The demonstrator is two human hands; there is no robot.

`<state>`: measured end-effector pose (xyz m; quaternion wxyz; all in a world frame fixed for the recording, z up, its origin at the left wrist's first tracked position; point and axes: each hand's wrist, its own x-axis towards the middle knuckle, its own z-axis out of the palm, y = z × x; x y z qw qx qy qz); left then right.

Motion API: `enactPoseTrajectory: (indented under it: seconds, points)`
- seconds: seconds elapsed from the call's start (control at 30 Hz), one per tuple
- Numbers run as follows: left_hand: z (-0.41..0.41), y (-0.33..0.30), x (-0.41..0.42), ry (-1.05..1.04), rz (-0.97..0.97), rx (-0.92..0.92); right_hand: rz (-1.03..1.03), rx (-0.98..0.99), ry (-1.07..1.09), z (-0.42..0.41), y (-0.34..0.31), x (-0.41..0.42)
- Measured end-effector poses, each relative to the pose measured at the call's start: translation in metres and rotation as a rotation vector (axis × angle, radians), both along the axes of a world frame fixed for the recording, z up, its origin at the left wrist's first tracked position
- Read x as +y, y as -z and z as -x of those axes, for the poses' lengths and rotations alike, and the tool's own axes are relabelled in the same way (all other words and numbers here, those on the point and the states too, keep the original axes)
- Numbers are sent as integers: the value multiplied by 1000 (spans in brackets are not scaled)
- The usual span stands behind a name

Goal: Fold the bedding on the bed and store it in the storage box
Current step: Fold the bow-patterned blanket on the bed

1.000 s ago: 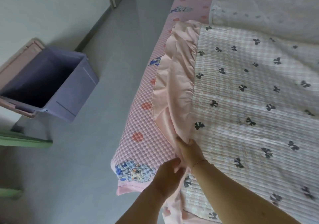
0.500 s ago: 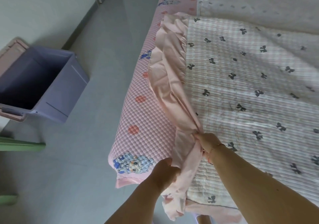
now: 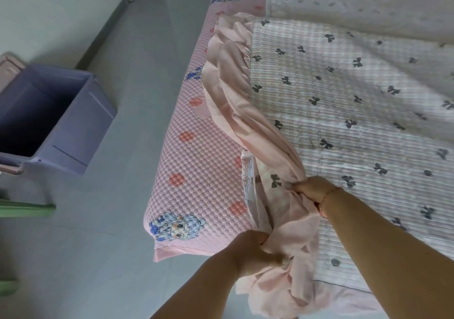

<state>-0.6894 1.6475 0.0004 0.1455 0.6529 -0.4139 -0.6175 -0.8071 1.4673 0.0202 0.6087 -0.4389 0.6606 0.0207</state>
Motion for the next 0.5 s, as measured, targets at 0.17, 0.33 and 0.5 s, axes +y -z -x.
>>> enactPoseTrajectory:
  seconds: [0.17, 0.33, 0.5]
  points:
    - [10, -15, -10, 145, 173, -264, 98, 12, -105, -3, -9, 1]
    - [14, -26, -15, 175, 144, -166, 142, -1, -183, -2, -17, 4]
    - [20, -39, -31, 35, 48, -110, 78, -44, -4, 14, -34, 20]
